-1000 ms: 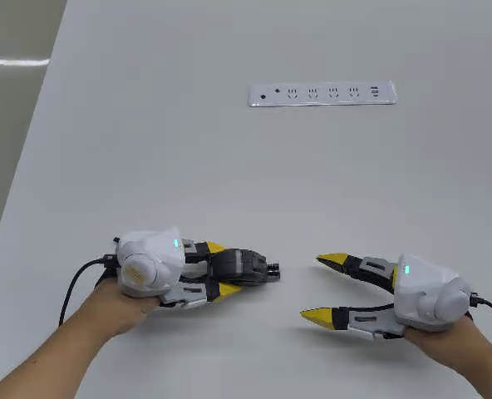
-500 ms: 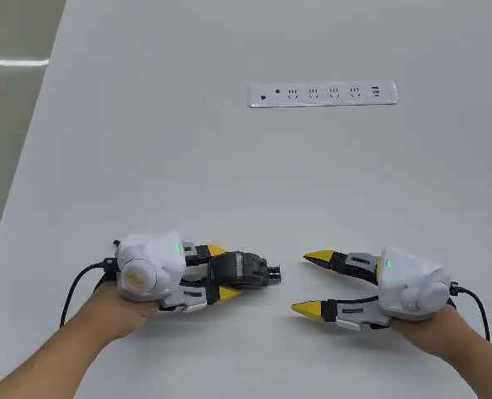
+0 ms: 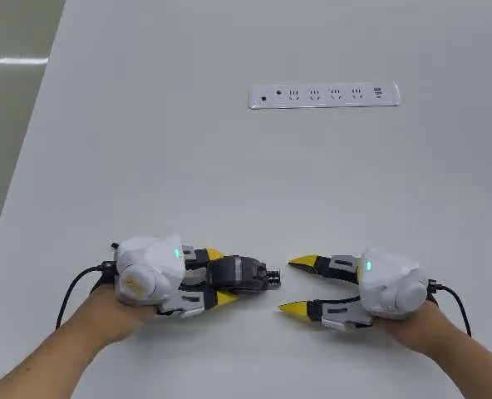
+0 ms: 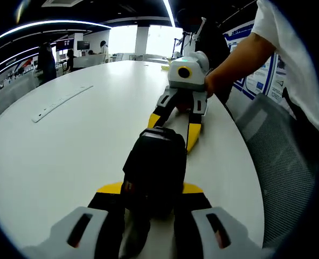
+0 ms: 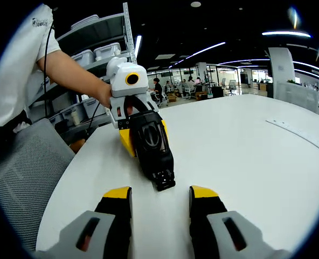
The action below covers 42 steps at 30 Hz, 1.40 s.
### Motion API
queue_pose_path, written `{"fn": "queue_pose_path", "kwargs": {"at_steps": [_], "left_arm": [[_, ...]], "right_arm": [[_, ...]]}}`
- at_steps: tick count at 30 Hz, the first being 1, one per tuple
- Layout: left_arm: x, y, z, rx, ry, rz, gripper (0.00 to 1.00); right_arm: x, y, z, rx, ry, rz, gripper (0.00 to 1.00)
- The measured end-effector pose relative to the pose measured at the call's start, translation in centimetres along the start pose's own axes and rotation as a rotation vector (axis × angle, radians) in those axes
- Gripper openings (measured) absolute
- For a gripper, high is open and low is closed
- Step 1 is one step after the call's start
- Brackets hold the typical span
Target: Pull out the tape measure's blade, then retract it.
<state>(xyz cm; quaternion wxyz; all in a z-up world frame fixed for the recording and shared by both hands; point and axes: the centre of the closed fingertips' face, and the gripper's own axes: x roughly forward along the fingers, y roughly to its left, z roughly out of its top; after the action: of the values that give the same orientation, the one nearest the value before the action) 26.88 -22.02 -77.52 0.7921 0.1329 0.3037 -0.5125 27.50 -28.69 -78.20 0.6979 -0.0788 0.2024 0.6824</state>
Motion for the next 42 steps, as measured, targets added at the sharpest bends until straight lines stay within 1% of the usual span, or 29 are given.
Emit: {"fn": "queue_pose_path", "kwargs": {"at_steps": [6, 13, 16, 22, 24, 28, 30, 35, 37, 42], "left_arm": [[0.2, 0.1, -0.2, -0.005, 0.005, 0.002, 0.31], [0.2, 0.2, -0.3, -0.009, 0.001, 0.003, 0.31], [0.2, 0.2, -0.3, -0.011, 0.000, 0.002, 0.31], [0.2, 0.1, -0.3, -0.009, 0.006, -0.001, 0.31], [0.2, 0.2, -0.3, -0.009, 0.003, -0.002, 0.31], [0.2, 0.1, -0.3, -0.010, 0.000, -0.002, 0.31], [0.2, 0.1, -0.3, -0.005, 0.003, -0.002, 0.30], [0.2, 0.2, -0.3, -0.004, 0.004, -0.002, 0.30], [0.2, 0.2, -0.3, -0.008, 0.002, -0.002, 0.30], [0.2, 0.3, -0.3, -0.011, -0.002, -0.004, 0.30]], "right_arm": [[0.2, -0.2, 0.2, -0.009, -0.010, 0.004, 0.39], [0.6, -0.2, 0.2, -0.039, -0.005, 0.018, 0.34], [0.9, -0.3, 0.3, -0.051, -0.002, 0.020, 0.34], [1.4, -0.2, 0.5, -0.070, 0.002, 0.032, 0.31], [1.6, -0.2, 0.5, -0.087, 0.009, 0.040, 0.29], [1.9, -0.1, 0.5, -0.097, 0.011, 0.053, 0.24], [2.0, 0.1, 0.5, -0.101, 0.010, 0.059, 0.20], [2.0, -0.3, 0.6, -0.094, 0.012, 0.048, 0.16], [2.0, -0.3, 0.6, -0.084, 0.009, 0.052, 0.15], [2.0, -0.3, 0.6, -0.084, 0.006, 0.055, 0.15]]}}
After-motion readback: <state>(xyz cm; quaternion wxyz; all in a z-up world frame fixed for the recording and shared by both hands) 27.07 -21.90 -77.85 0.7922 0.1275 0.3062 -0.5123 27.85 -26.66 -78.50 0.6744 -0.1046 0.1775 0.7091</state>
